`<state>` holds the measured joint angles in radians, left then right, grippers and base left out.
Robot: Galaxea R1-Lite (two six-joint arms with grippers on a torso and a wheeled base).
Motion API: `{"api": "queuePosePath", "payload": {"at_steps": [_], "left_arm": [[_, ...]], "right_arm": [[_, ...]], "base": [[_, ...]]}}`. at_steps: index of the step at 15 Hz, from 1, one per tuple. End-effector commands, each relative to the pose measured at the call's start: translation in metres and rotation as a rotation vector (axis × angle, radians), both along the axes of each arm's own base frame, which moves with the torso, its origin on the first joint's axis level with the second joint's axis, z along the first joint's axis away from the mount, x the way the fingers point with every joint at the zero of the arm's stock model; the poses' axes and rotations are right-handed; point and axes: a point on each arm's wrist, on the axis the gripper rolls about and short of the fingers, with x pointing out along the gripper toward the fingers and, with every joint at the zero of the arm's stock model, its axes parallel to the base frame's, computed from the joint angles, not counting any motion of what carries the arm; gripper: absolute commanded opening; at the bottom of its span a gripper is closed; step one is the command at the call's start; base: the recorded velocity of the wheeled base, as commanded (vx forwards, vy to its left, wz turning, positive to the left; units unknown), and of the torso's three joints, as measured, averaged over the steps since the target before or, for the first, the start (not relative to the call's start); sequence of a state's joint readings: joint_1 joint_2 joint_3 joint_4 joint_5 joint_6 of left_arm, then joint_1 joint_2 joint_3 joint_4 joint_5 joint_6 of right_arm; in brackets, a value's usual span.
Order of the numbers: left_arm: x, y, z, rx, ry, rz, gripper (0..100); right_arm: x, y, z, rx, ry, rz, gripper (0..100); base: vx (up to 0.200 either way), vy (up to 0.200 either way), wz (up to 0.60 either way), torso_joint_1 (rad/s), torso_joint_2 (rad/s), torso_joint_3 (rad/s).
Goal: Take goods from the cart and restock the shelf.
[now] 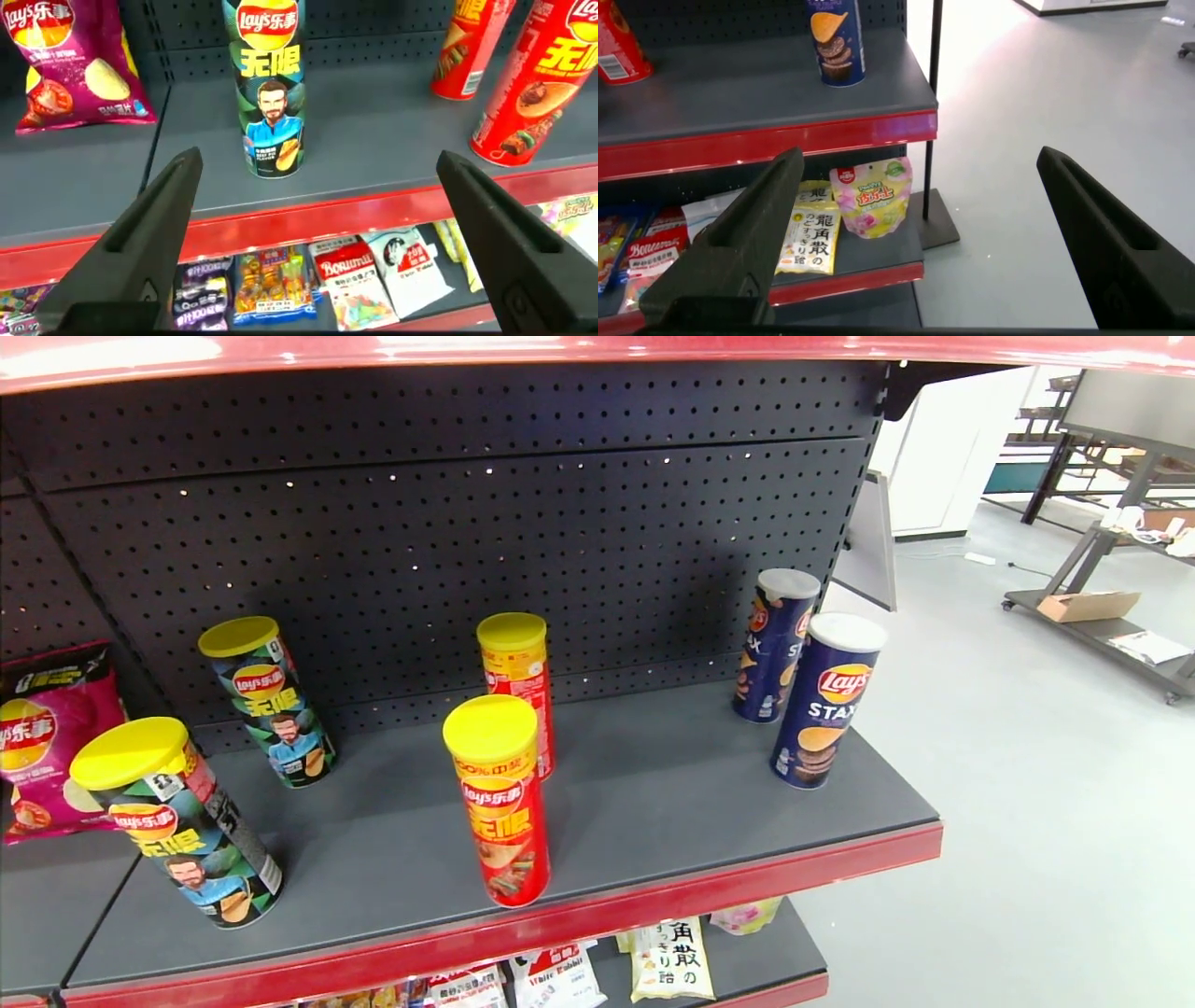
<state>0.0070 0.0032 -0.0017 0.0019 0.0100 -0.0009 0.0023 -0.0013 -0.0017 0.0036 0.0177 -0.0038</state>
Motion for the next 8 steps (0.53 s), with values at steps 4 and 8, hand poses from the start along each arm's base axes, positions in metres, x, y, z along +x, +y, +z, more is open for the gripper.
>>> {"api": "queuePosePath", "payload": {"at_steps": [4, 8], "left_arm": [[0.0001, 0.0000, 0.0000, -0.001, 0.001, 0.000, 100], [0.0000, 0.0000, -0.0002, 0.001, 0.001, 0.000, 100]], "right_arm": [[0.0001, 0.0000, 0.0000, -0.001, 0.001, 0.003, 100], [0.0001, 0.0000, -0.0001, 0.001, 0.002, 0.003, 100]], "base": [[0.000, 0.000, 0.60, 0.010, 0.00, 0.000], [0.000, 0.000, 0.00, 0.000, 0.00, 0.000]]}}
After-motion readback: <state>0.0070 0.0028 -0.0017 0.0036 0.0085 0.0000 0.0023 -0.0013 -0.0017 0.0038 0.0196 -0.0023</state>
